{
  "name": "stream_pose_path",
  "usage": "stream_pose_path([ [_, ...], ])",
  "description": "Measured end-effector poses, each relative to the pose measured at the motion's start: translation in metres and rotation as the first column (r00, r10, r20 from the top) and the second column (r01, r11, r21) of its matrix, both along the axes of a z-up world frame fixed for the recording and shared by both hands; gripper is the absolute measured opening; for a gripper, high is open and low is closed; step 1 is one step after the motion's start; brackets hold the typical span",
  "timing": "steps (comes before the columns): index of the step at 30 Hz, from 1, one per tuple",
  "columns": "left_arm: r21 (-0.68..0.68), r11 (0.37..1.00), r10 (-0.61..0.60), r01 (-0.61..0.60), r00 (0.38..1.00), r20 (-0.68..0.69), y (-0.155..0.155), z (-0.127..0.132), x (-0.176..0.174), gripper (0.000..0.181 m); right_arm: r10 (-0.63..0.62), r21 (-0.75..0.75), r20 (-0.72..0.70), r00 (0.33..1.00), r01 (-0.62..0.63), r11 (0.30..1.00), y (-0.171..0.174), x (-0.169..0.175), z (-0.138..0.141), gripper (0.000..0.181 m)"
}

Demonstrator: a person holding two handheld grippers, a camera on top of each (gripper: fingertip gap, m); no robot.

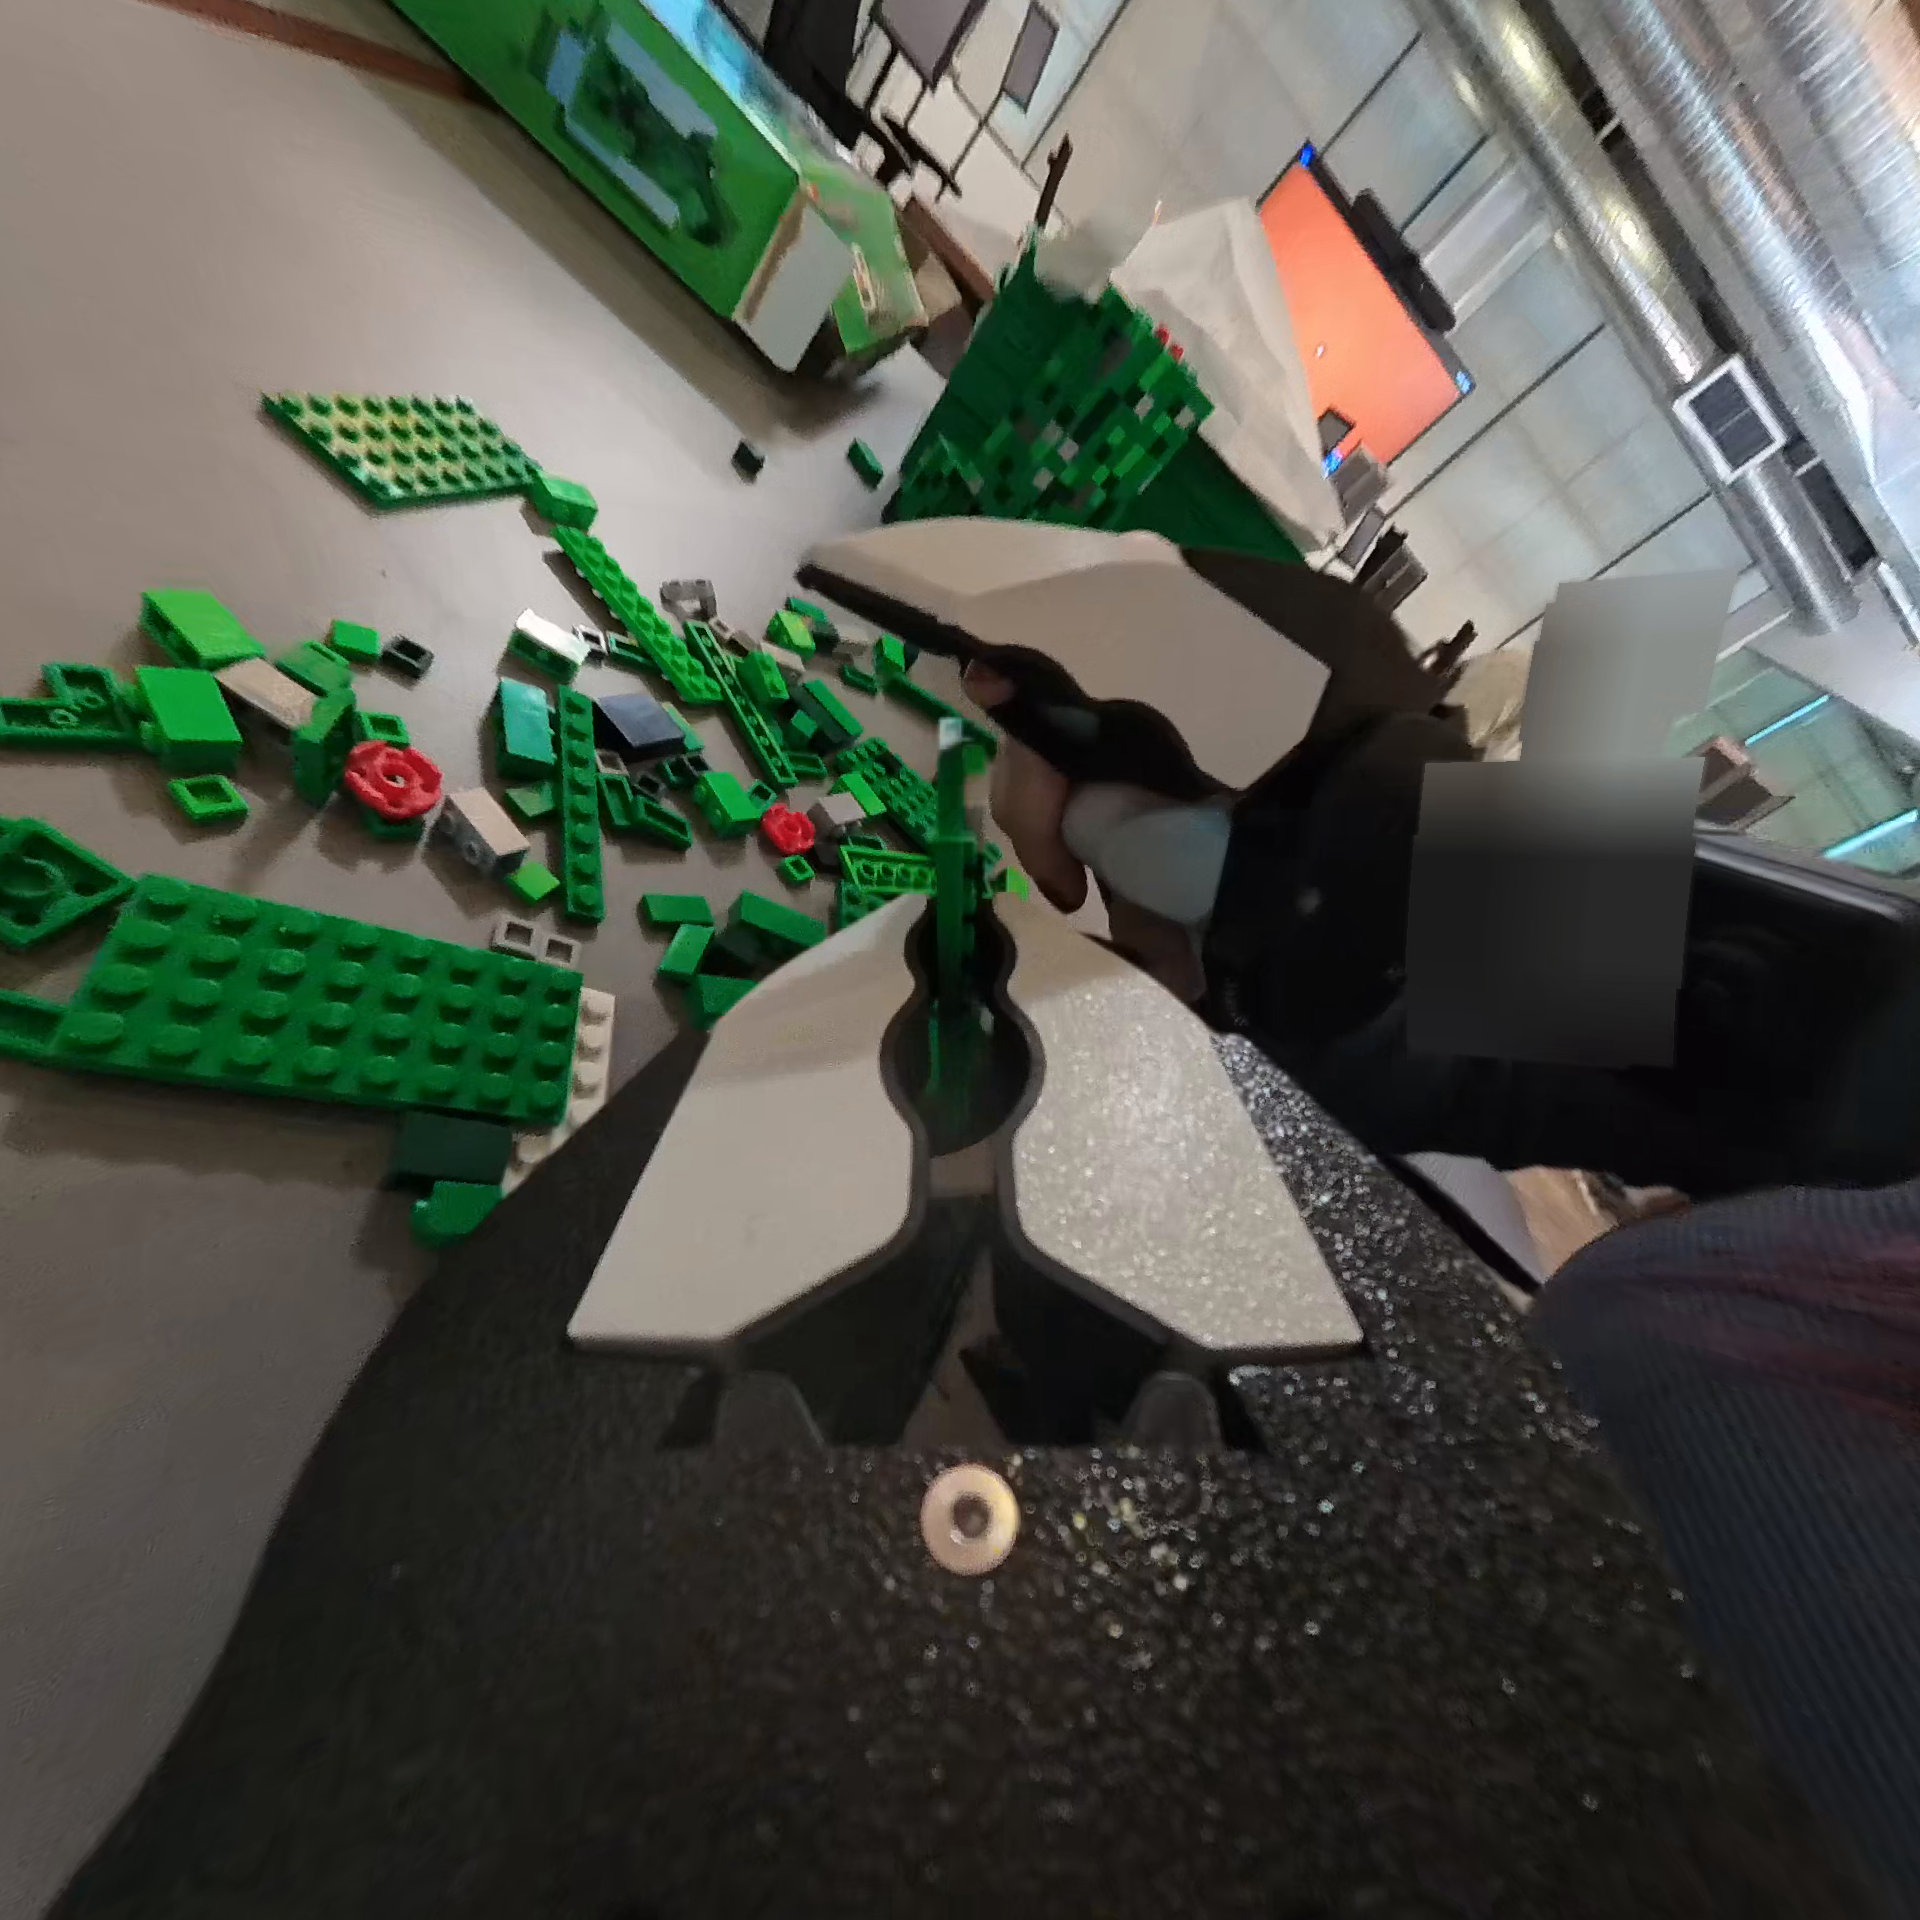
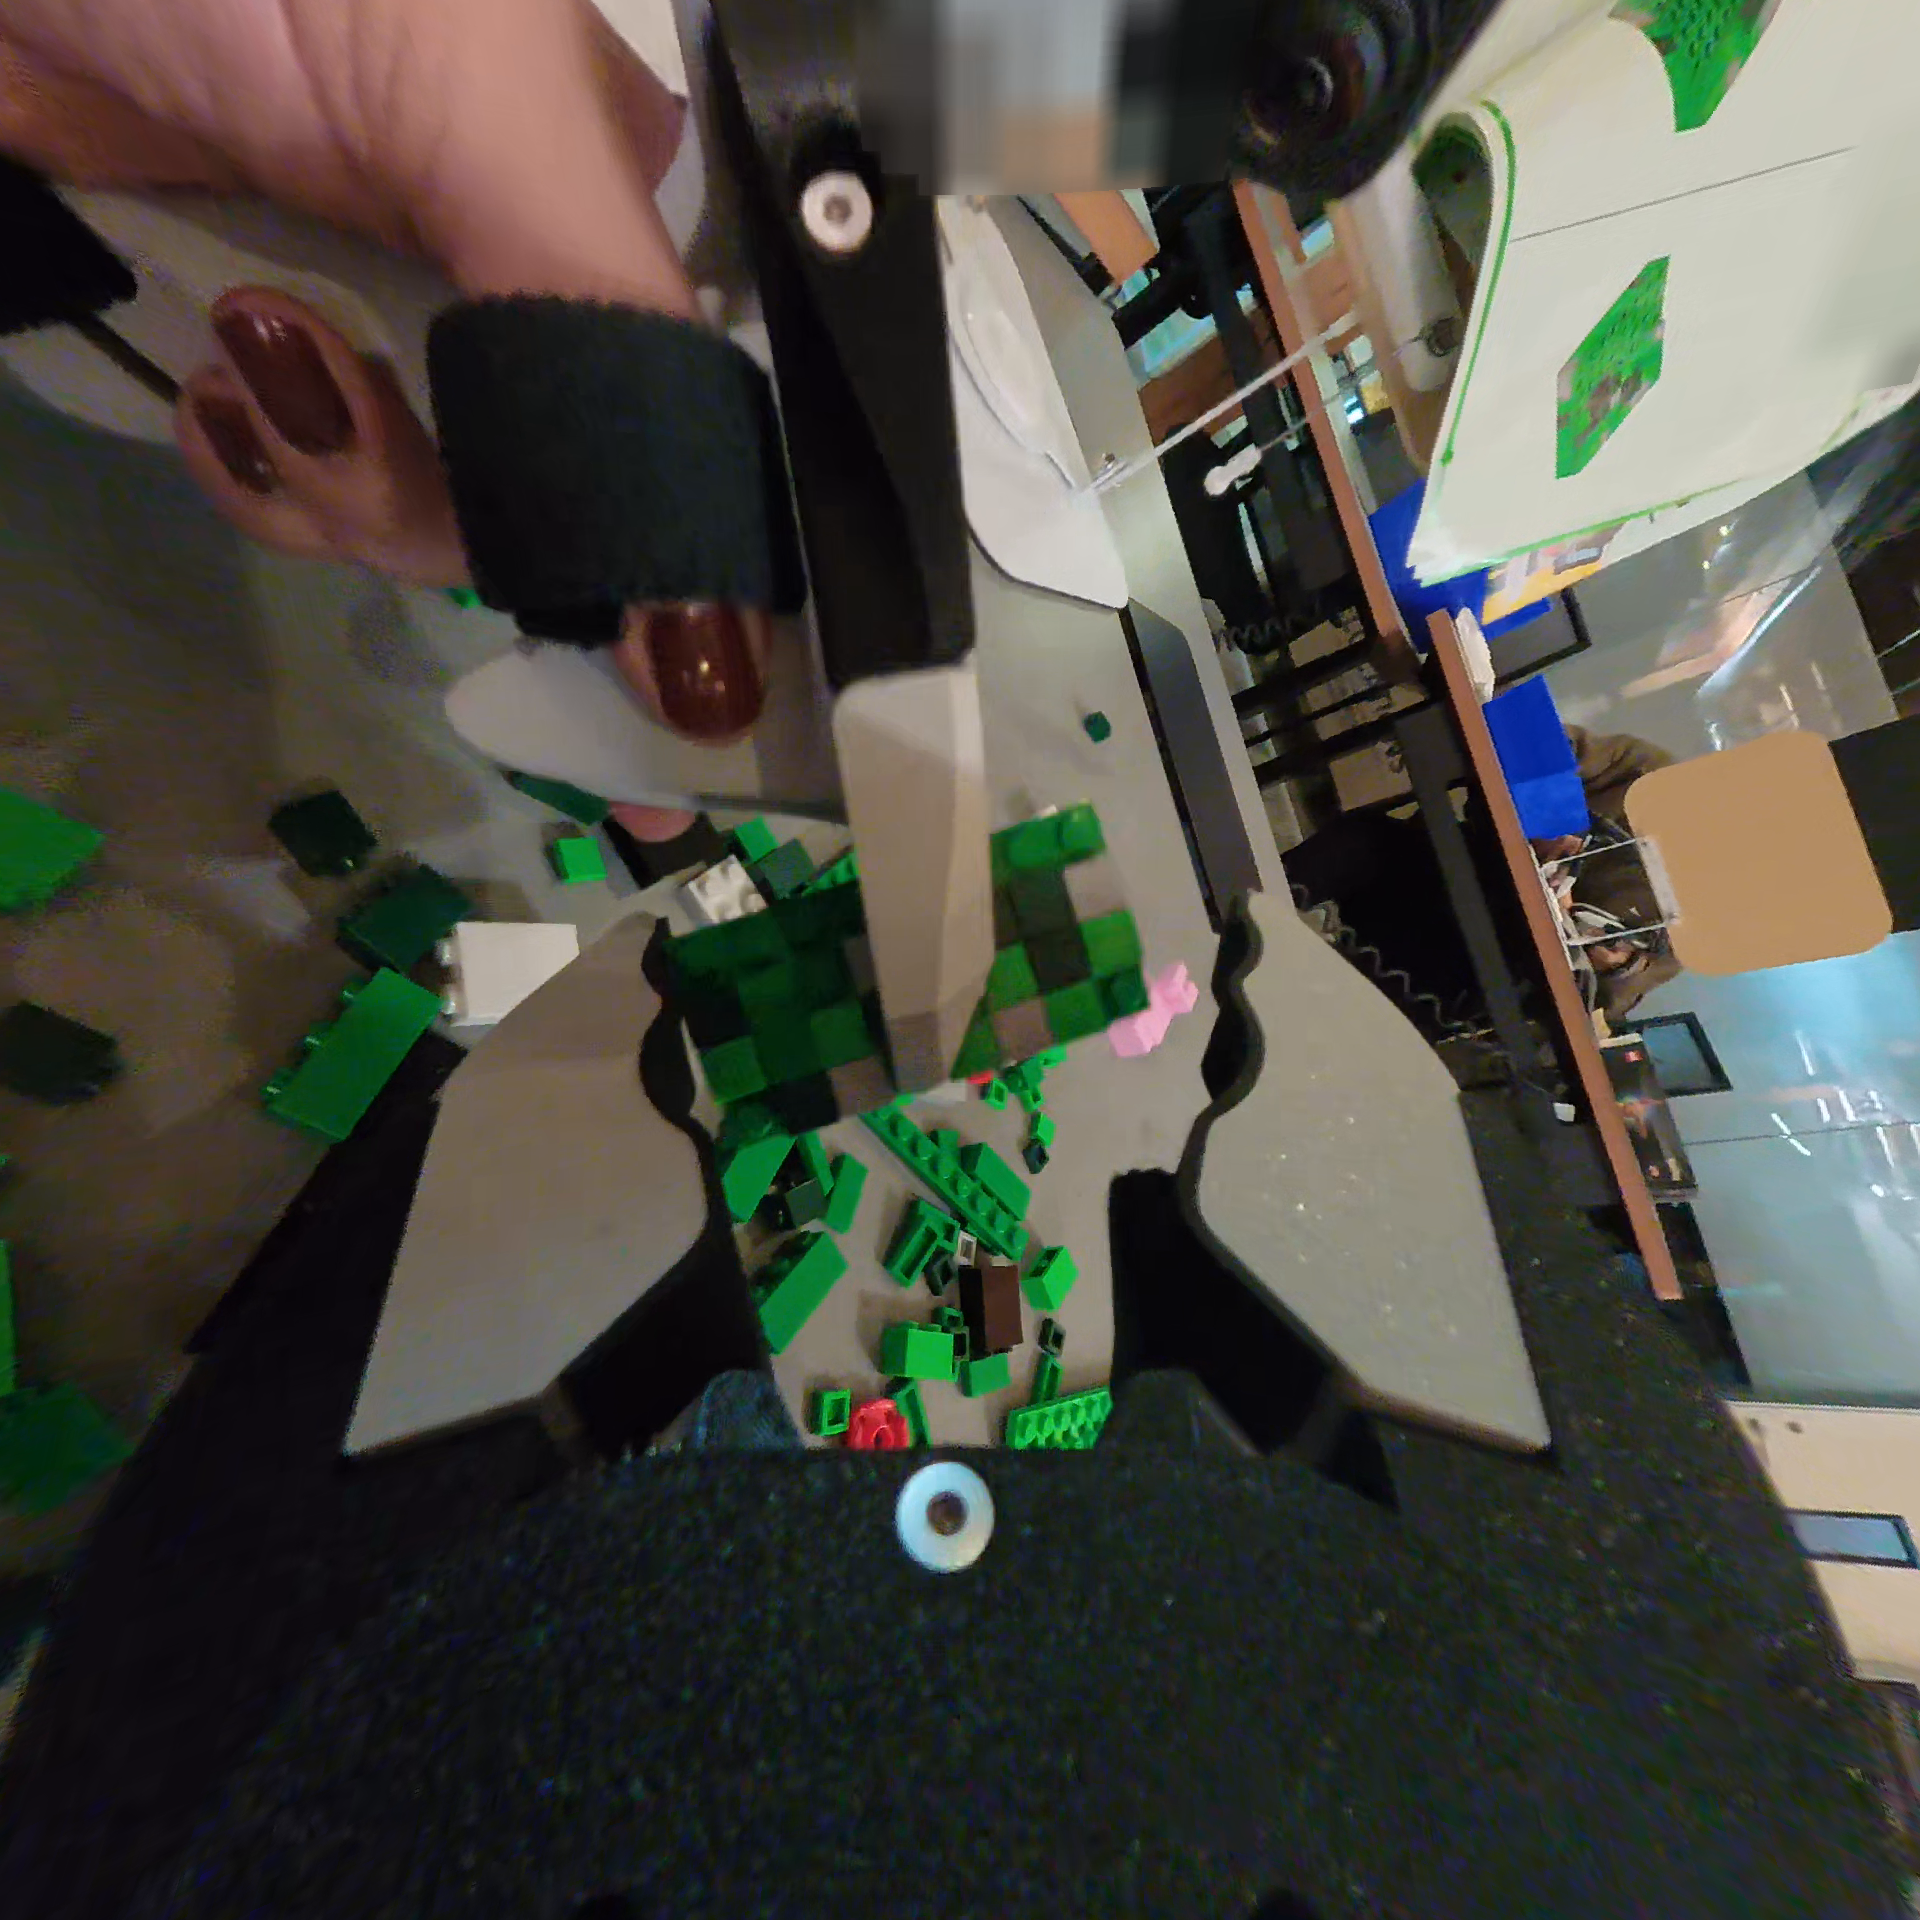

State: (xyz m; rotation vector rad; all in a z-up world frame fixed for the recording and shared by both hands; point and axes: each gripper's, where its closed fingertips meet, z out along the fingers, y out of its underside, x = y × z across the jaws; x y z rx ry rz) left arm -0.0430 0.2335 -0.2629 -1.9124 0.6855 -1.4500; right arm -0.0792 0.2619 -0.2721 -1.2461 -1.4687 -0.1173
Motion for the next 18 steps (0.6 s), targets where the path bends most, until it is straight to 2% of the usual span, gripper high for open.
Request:
stream_pose_path([
  [4, 0.030, 0.999, -0.025, 0.028, 0.994, -0.104, -0.005, -0.012, 0.006, 0.006, 0.016, 0.012, 0.069, 0.997, -0.017, 1.000, -0.003, -0.002, -0.010, 0.099],
  [12, 0.074, 0.994, -0.070, 0.080, 0.988, -0.136, -0.013, -0.012, 0.012, 0.006, 0.054, -0.029, 0.083, 0.995, -0.052, 0.998, -0.009, -0.005, -0.016, 0.093],
  [15, 0.077, 0.994, -0.066, 0.076, 0.990, -0.122, -0.012, -0.011, 0.013, 0.006, 0.045, -0.021, 0.091, 0.995, -0.043, 0.999, -0.008, -0.003, -0.015, 0.093],
  [18, 0.142, 0.989, -0.044, 0.053, 0.997, -0.063, -0.010, -0.003, 0.016, 0.009, 0.073, -0.049, 0.060, 0.996, -0.070, 0.996, -0.012, -0.005, -0.012, 0.092],
])
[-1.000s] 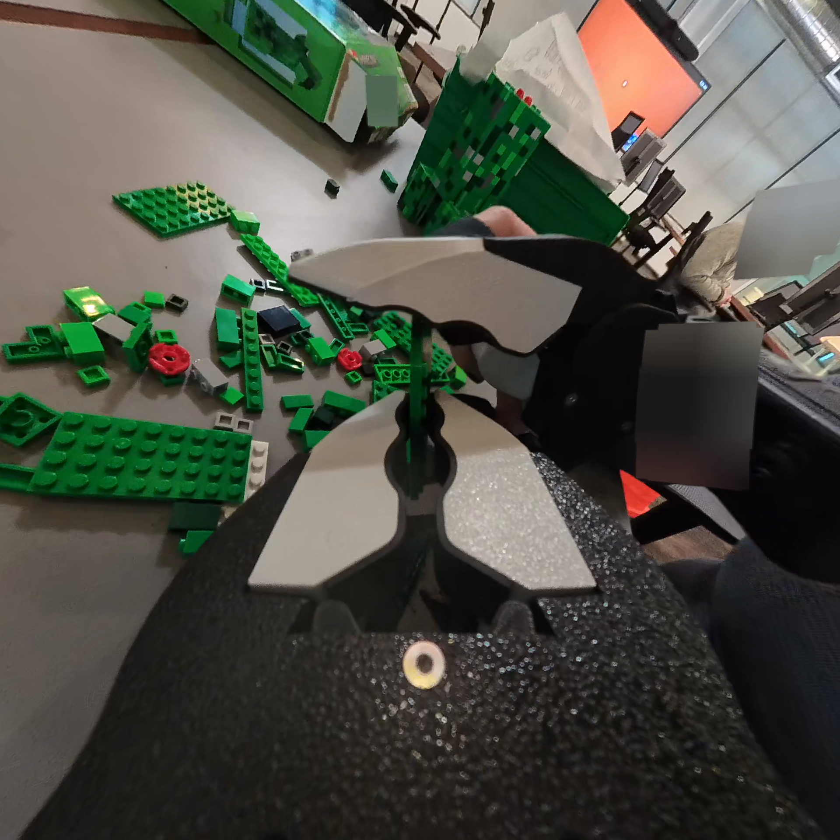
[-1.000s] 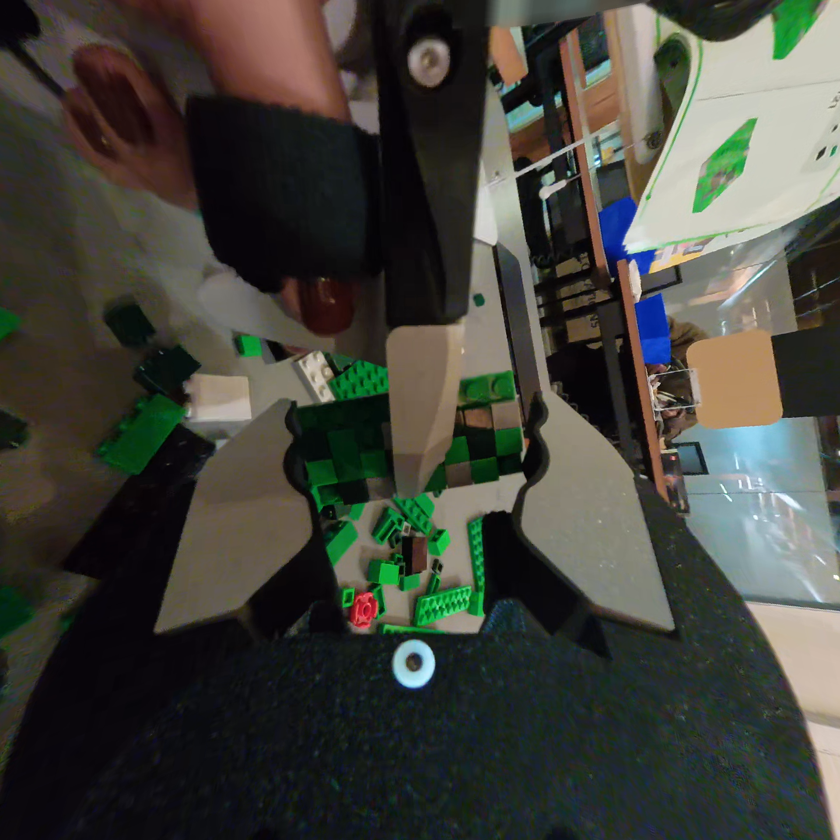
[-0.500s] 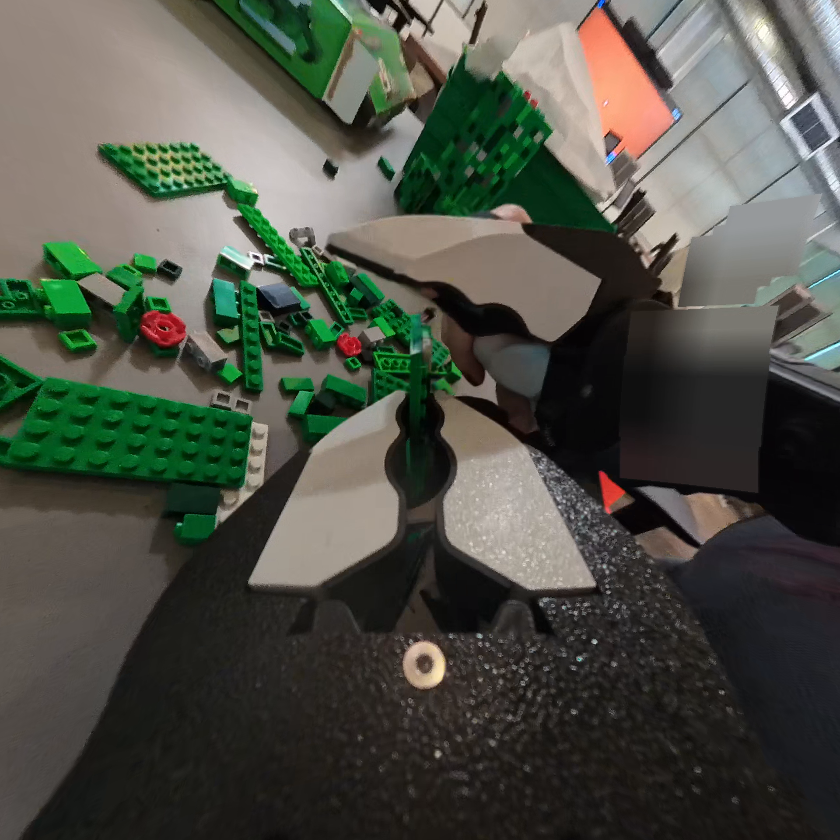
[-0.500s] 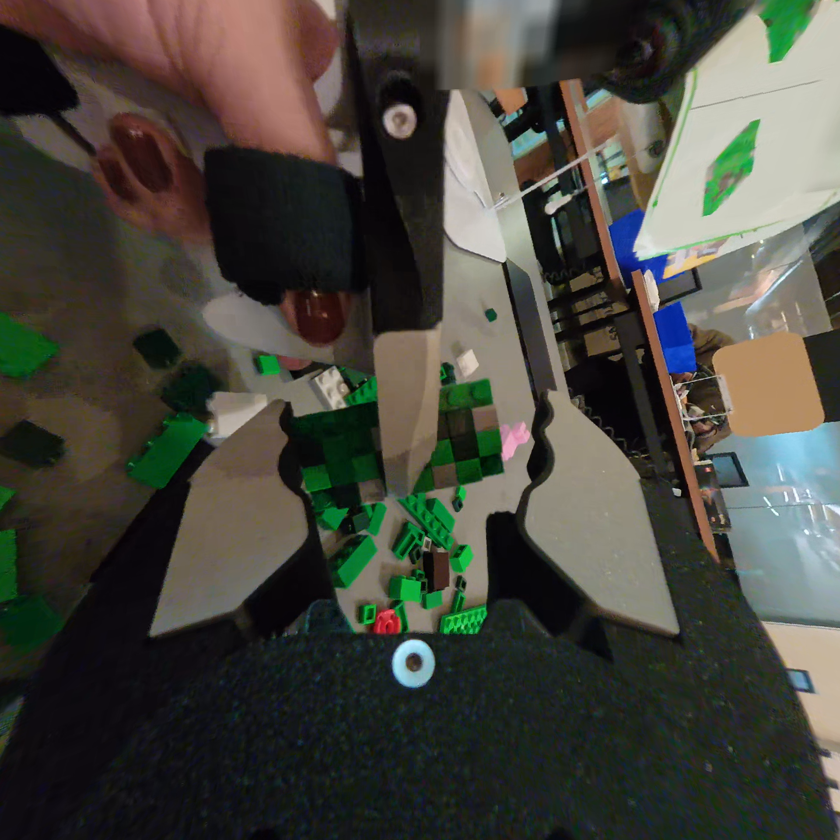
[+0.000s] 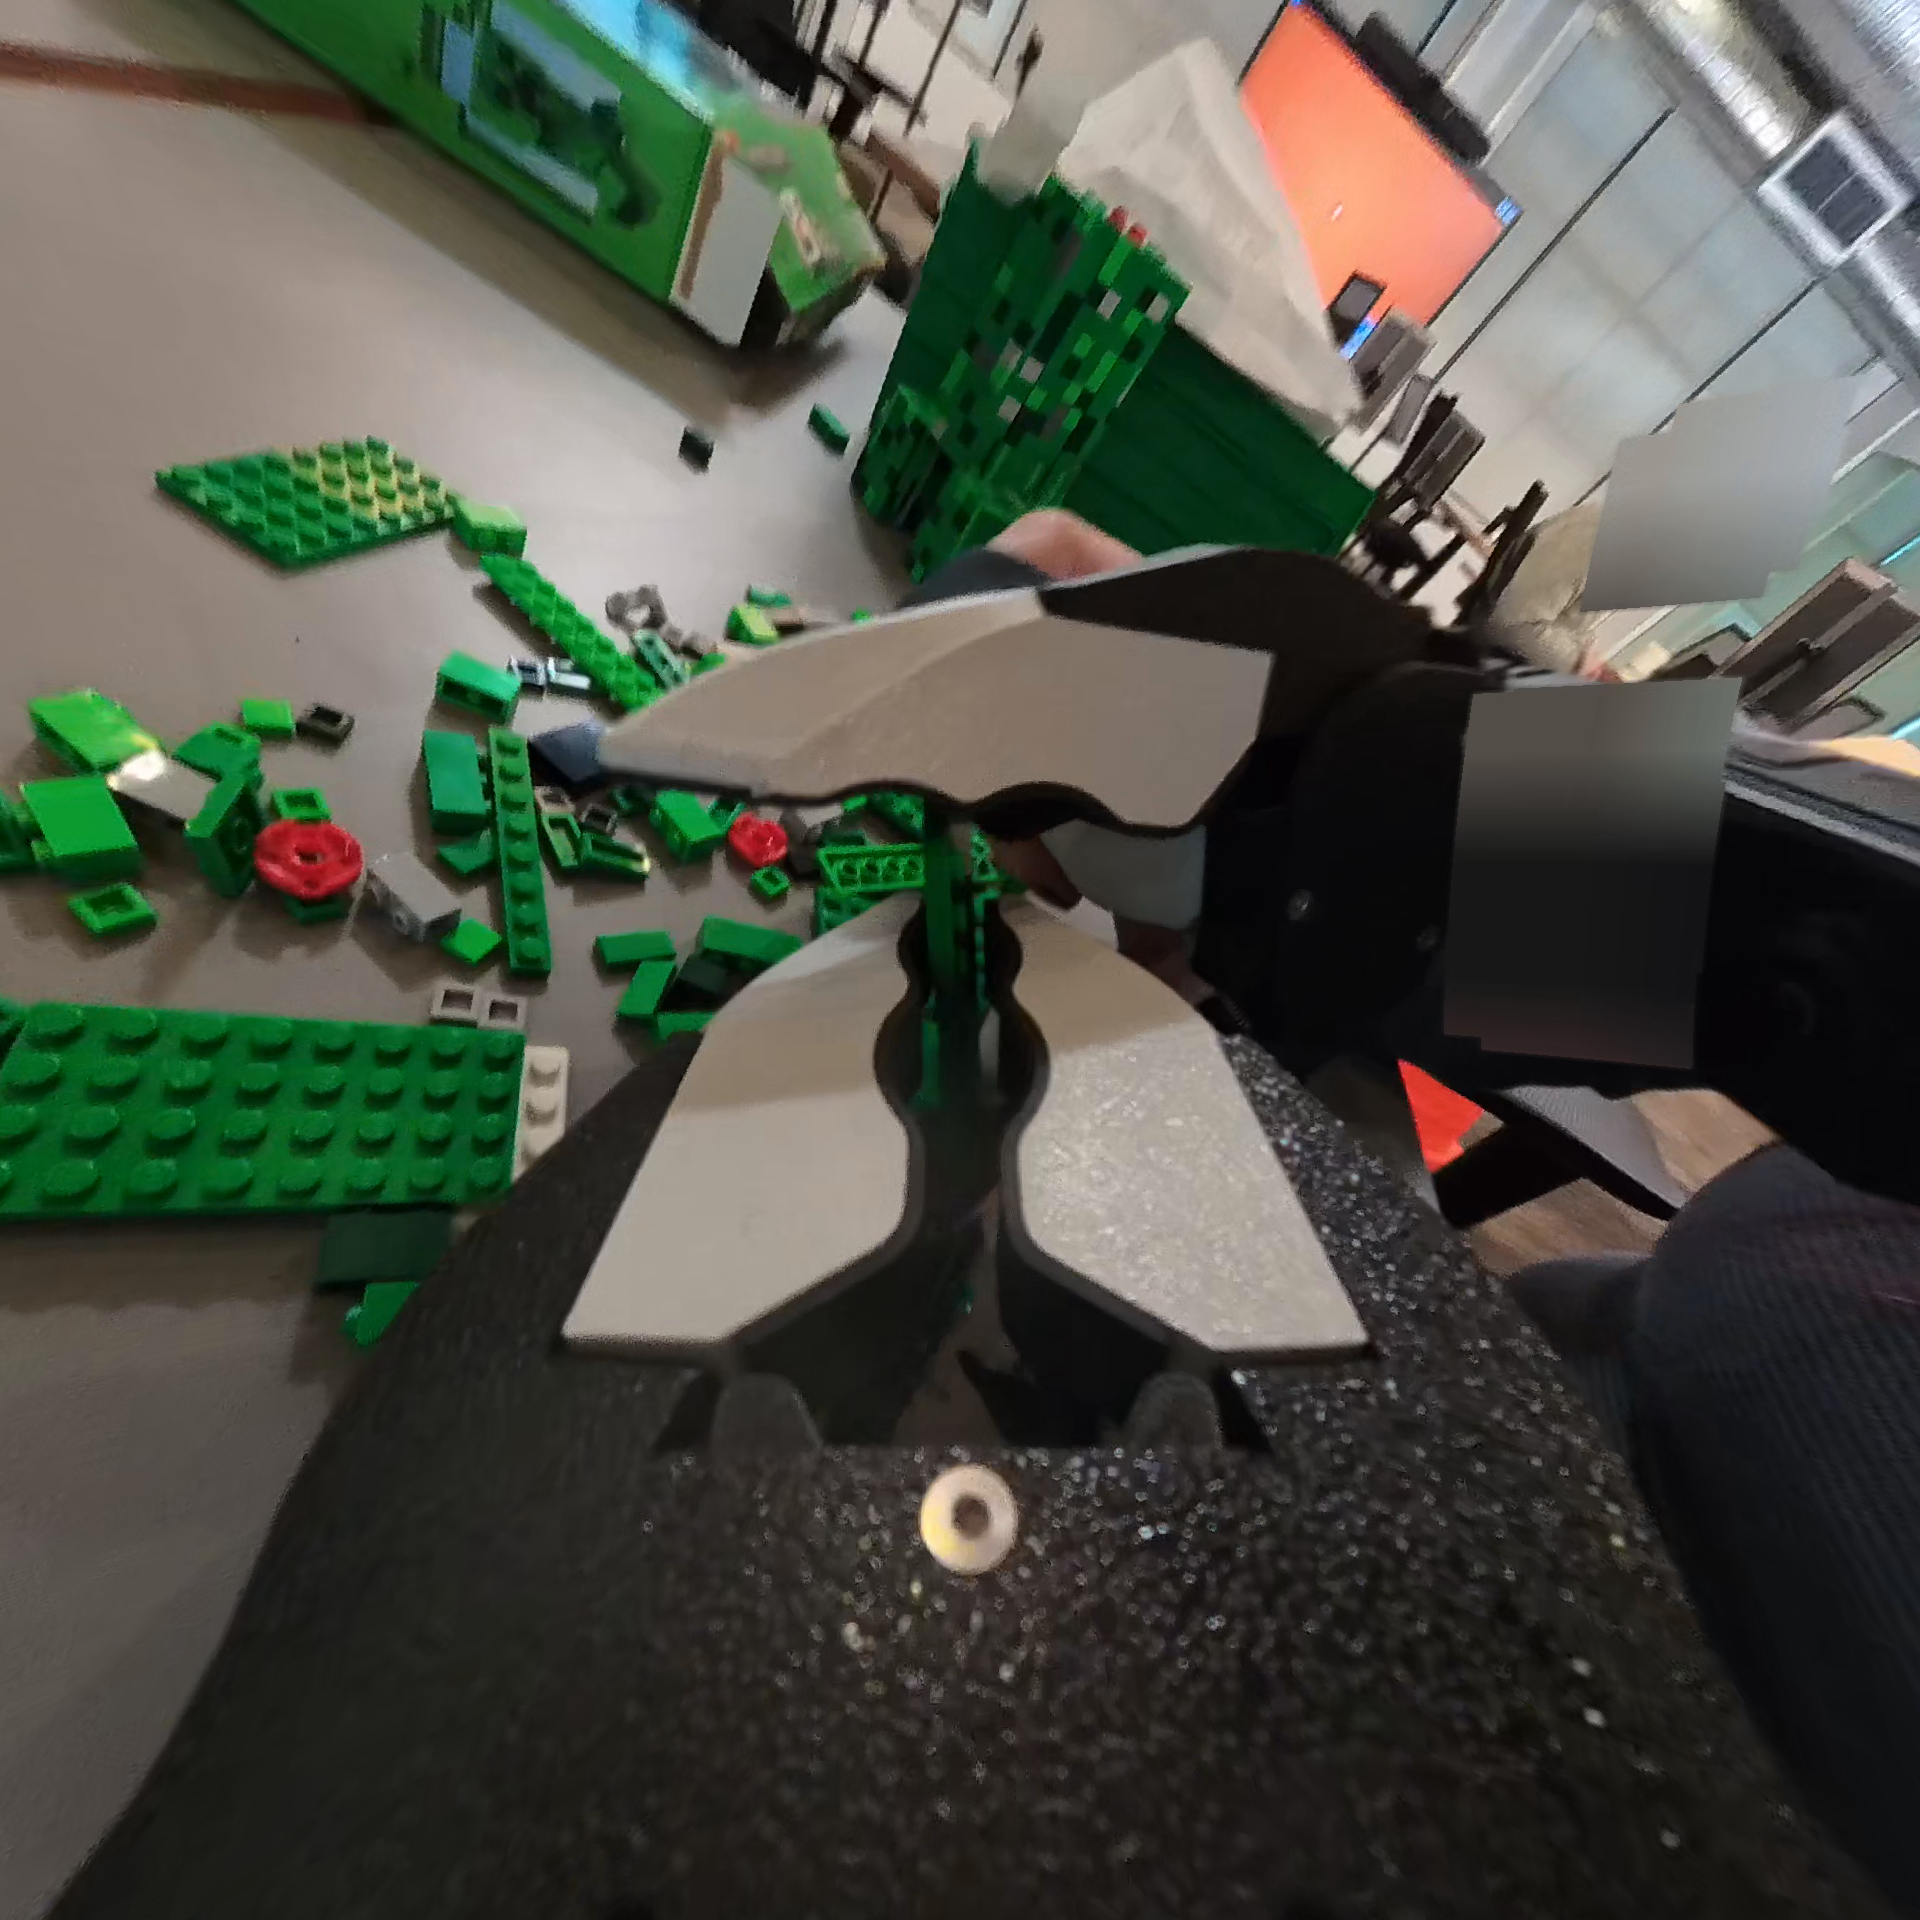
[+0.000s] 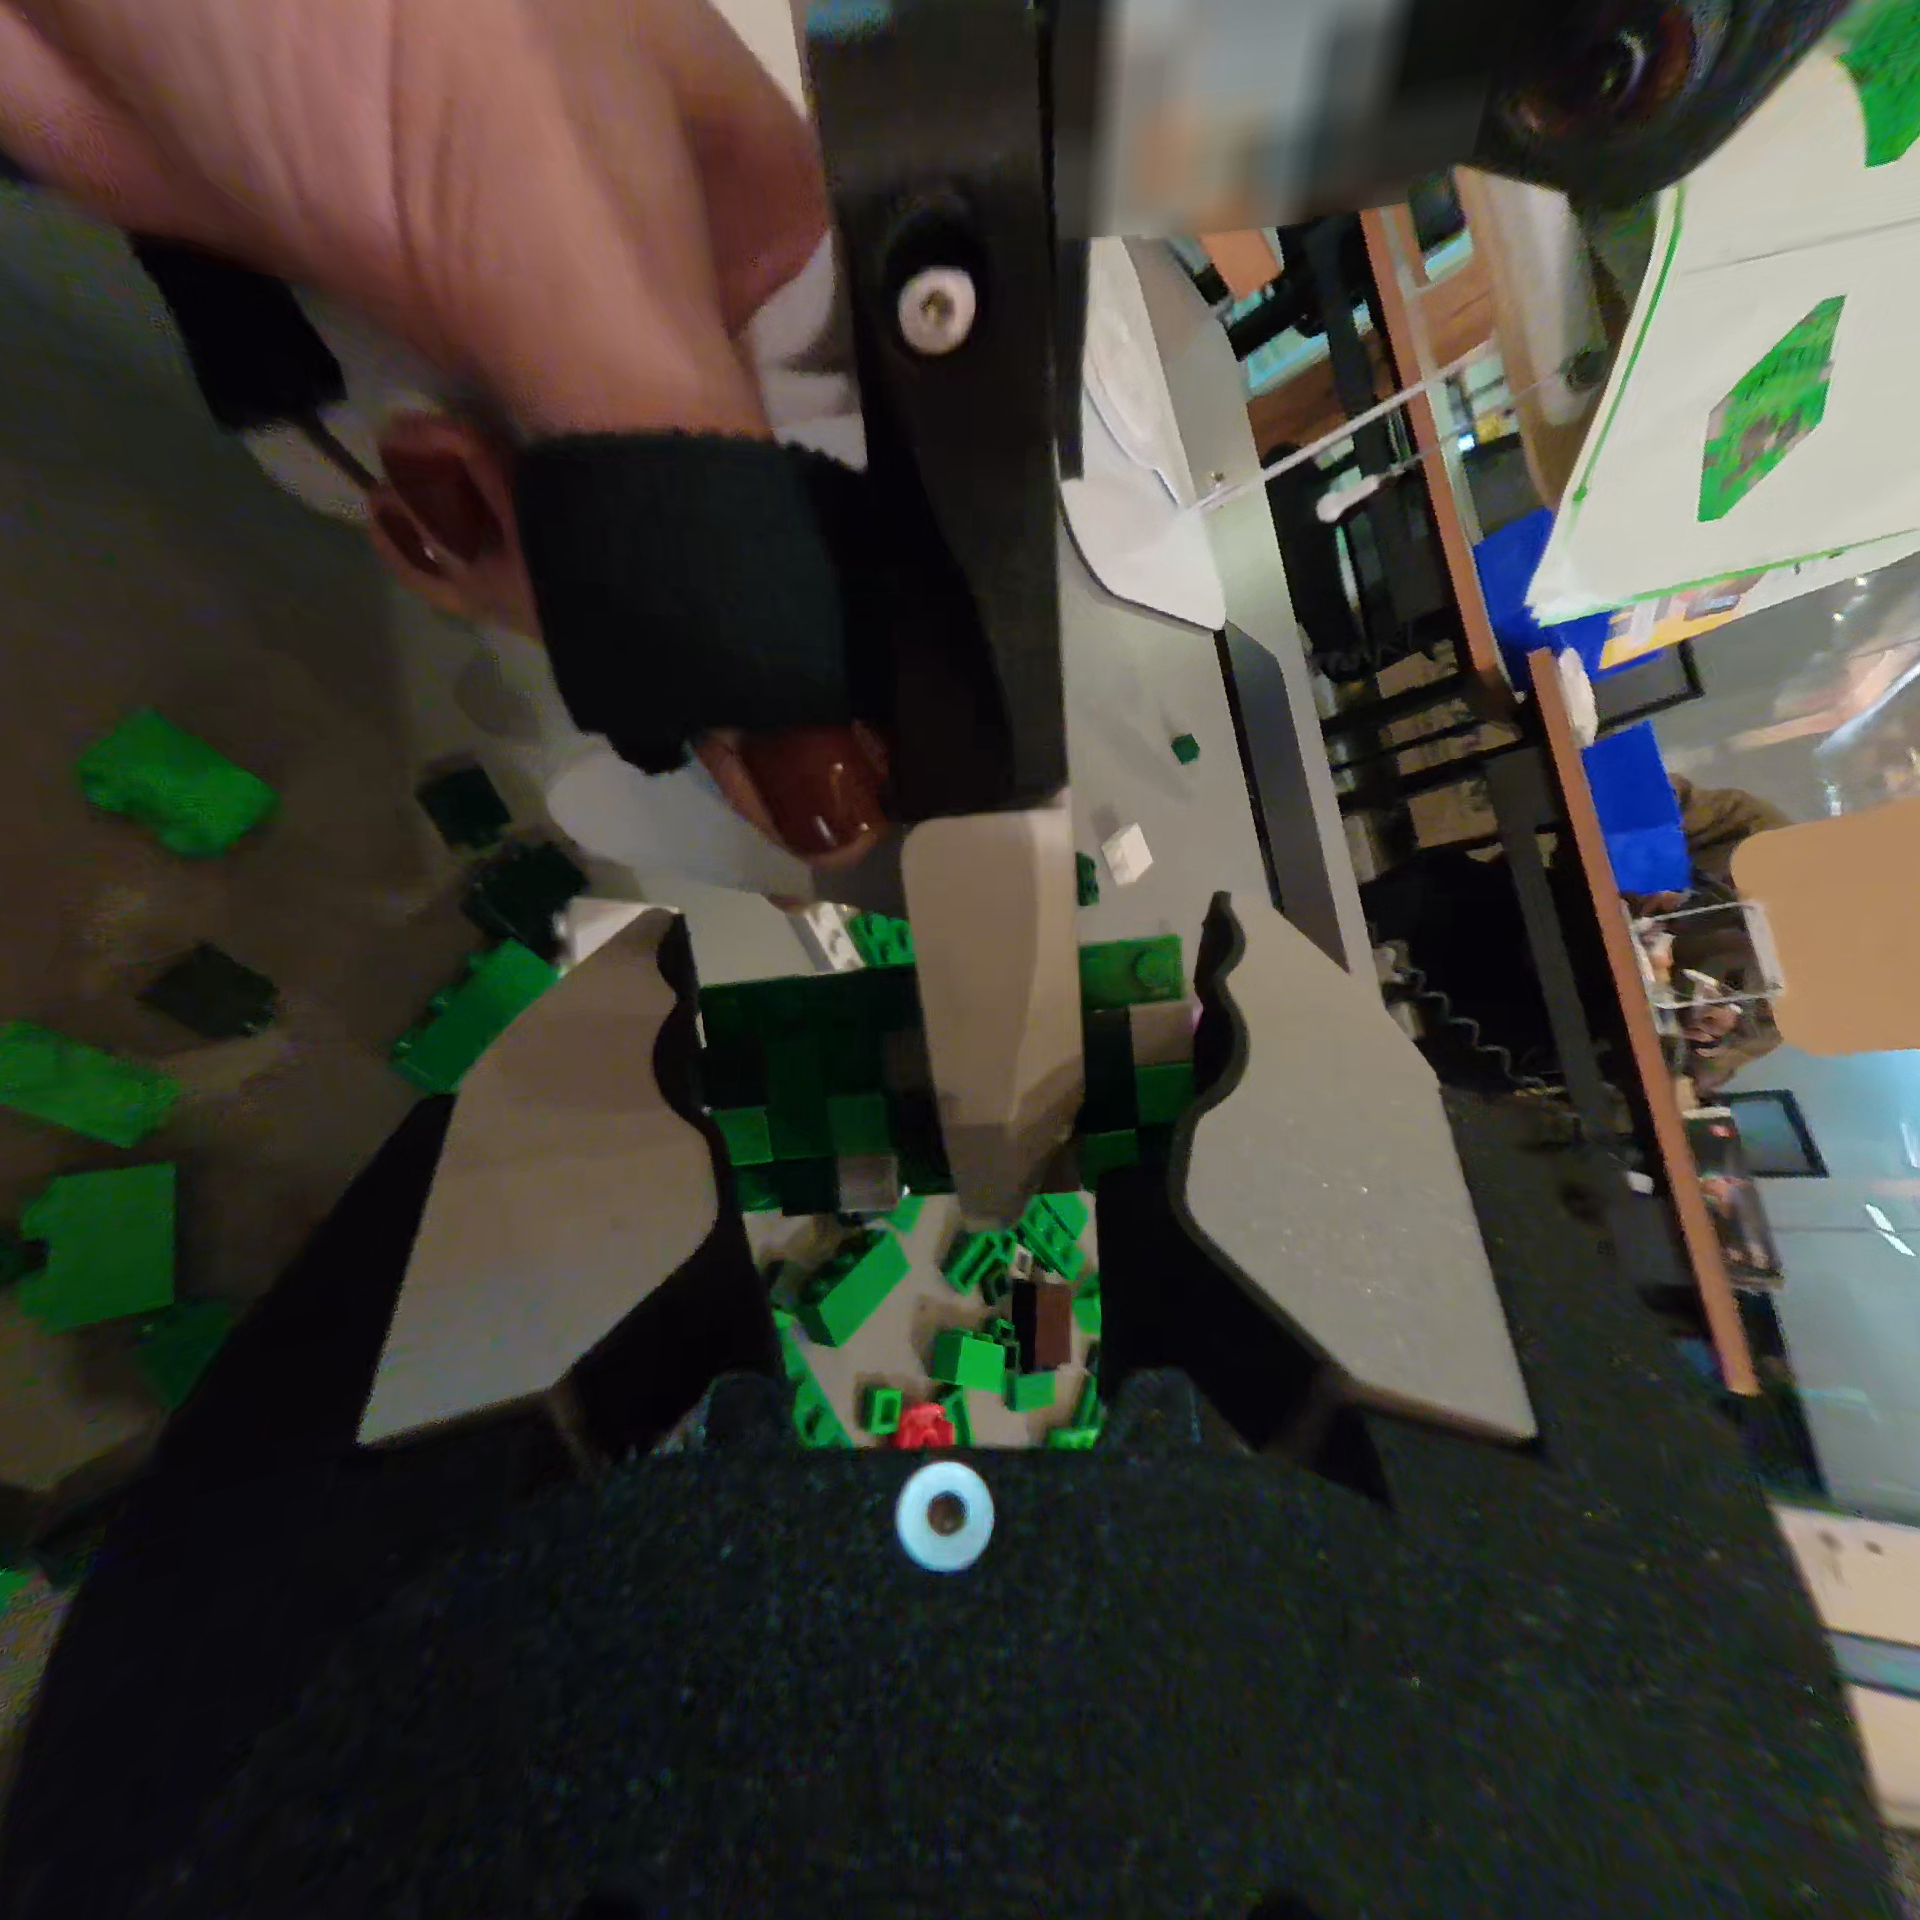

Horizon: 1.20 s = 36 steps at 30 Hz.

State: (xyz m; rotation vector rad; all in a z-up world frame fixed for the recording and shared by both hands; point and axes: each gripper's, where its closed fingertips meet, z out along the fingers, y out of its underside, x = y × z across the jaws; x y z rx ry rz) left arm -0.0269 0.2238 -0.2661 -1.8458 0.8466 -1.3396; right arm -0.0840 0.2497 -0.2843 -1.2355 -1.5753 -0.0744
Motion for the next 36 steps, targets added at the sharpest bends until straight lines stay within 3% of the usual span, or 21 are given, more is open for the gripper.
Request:
stream_pose_path([
  [5, -0.053, 0.998, -0.012, 0.015, 0.998, 0.063, -0.002, 0.009, -0.001, 0.007, 0.023, -0.027, -0.065, 0.998, -0.025, 0.999, -0.004, -0.004, 0.008, 0.092],
  [15, -0.276, 0.961, 0.072, -0.023, 0.983, 0.168, 0.008, 0.004, -0.003, 0.009, -0.060, 0.157, 0.044, 0.997, 0.053, 0.986, 0.014, -0.002, 0.000, 0.092],
  [36, -0.405, 0.914, 0.127, -0.004, 0.952, 0.277, 0.015, 0.004, -0.006, 0.012, -0.122, 0.378, 0.127, 0.984, 0.066, 0.923, 0.027, 0.000, 0.003, 0.093],
])
